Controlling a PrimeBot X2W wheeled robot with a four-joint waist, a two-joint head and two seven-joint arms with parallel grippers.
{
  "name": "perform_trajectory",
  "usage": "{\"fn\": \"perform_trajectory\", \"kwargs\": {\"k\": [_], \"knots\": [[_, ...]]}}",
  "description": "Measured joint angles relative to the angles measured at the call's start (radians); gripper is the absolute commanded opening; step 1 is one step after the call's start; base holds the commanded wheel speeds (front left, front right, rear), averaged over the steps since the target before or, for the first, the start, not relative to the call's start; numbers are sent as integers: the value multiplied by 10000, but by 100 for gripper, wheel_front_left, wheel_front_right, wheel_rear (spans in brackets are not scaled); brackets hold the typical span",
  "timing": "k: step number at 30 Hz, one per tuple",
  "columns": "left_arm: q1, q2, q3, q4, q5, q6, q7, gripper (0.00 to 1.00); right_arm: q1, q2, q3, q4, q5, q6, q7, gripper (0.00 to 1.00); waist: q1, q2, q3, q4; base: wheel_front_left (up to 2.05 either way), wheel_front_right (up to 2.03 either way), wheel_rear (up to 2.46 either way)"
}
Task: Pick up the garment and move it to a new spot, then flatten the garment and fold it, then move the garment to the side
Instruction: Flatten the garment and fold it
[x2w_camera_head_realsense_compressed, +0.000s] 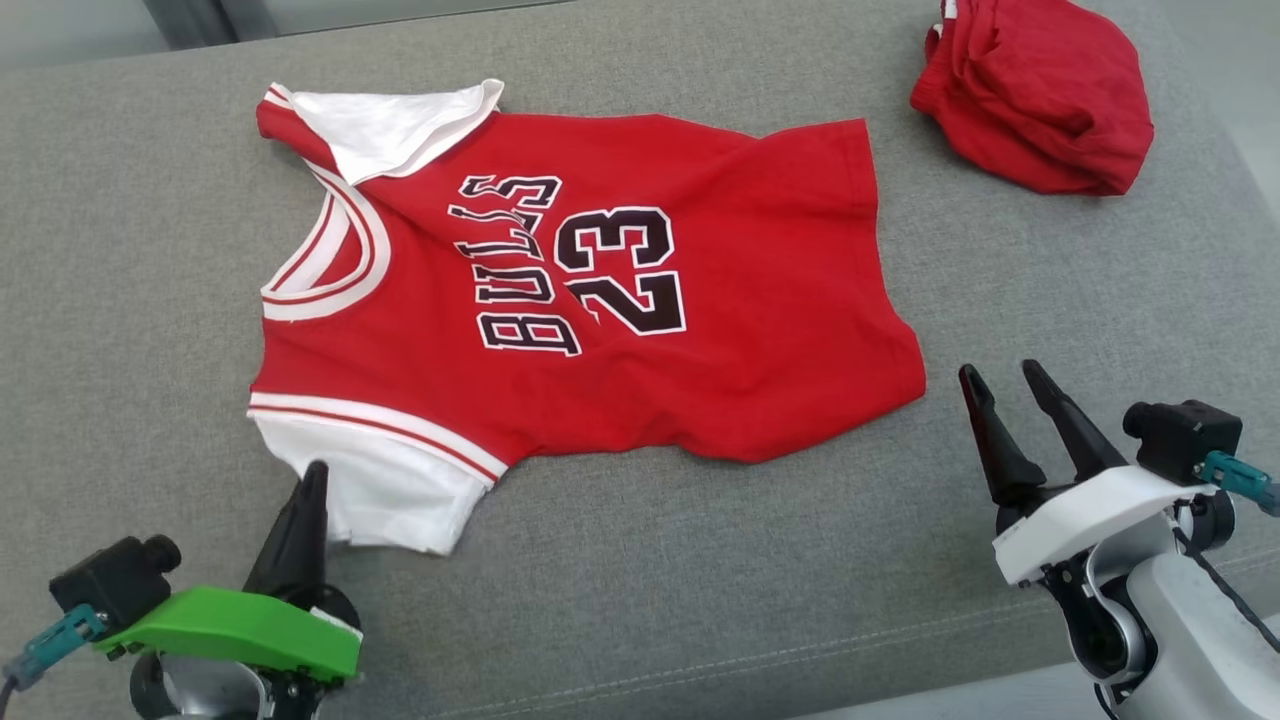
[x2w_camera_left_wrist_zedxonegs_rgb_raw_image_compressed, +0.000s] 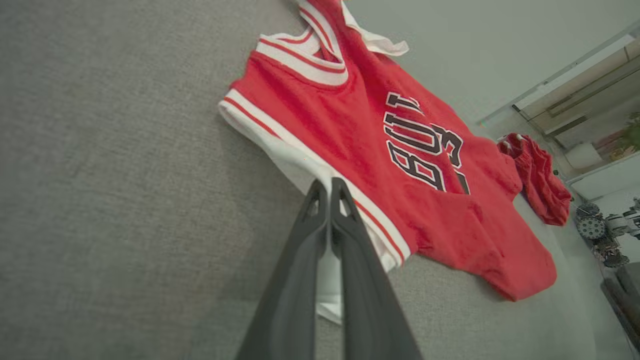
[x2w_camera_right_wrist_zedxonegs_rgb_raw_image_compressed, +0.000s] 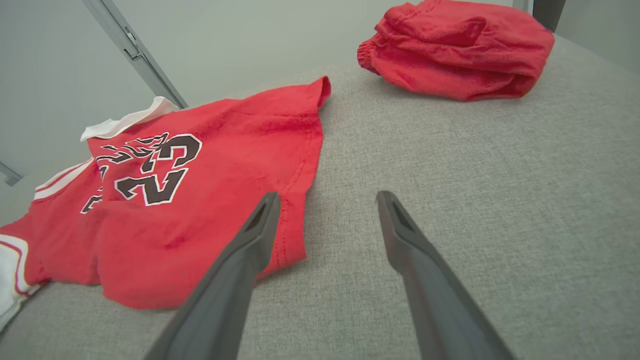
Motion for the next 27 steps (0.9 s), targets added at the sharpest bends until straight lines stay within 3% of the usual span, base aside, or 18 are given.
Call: {"fn": "perform_trajectory", "kwargs": {"k": [3,7,15,27], "knots": [[-113,-439,242,-754,-719,-303,-297,0,105,23,82,167,54,25,90,100,0,0,8,65,0,0,0],[-353,-510,493,-1599,-1266,-614,-570,0,113,73,316,351,61,155,261,100,0,0,11,159,0,0,0],[-684,-516,441,-2865,-1939,-708,-591,0,72,157,897,571,25,414,629,100,0,0,-15,308,0,0,0],[-2373,-362,-506,-3875,-1843,-709,408,0,-333,384,1793,819,-299,644,1016,100,0,0,-54,348,0,0,0]]}}
